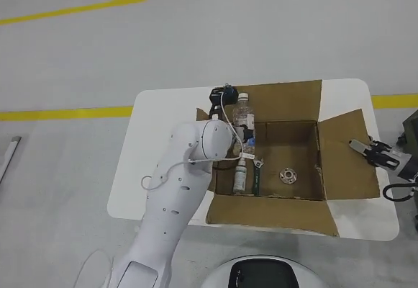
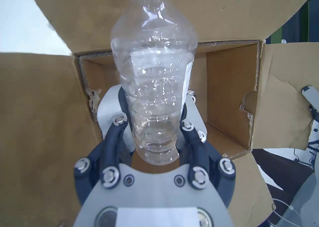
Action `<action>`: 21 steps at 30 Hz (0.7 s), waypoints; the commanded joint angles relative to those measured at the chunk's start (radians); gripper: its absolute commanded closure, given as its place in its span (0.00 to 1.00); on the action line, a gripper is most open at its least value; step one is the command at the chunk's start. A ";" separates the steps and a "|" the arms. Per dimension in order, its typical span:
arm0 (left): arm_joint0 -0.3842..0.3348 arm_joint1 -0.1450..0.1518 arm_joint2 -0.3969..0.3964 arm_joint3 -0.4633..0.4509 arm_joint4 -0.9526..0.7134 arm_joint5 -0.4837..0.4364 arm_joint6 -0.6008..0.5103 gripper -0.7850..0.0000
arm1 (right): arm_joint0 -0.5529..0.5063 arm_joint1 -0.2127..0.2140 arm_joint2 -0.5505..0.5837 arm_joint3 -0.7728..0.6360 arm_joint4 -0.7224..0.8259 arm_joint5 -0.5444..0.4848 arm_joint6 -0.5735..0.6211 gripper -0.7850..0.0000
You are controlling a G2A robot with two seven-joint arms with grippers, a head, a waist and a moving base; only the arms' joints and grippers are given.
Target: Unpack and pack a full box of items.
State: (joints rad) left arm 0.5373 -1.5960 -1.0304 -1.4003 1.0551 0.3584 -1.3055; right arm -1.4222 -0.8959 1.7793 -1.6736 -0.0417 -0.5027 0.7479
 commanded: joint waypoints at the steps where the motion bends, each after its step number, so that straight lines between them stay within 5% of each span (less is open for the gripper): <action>1: -0.030 -0.006 0.004 0.059 -0.025 0.009 0.003 1.00 | -0.003 0.000 -0.002 -0.005 -0.001 0.001 -0.003 1.00; 10: -0.094 -0.021 0.026 0.192 -0.045 0.022 0.021 1.00 | -0.012 0.001 0.000 -0.011 -0.006 0.003 -0.014 1.00; 21: 0.009 0.020 -0.107 -0.094 0.019 0.004 -0.031 1.00 | -0.002 0.003 0.018 -0.004 0.002 -0.008 -0.044 1.00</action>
State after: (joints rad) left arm 0.5279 -1.5834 -1.1119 -1.4448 1.0571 0.3581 -1.3177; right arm -1.4255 -0.8933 1.7939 -1.6799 -0.0408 -0.5115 0.7028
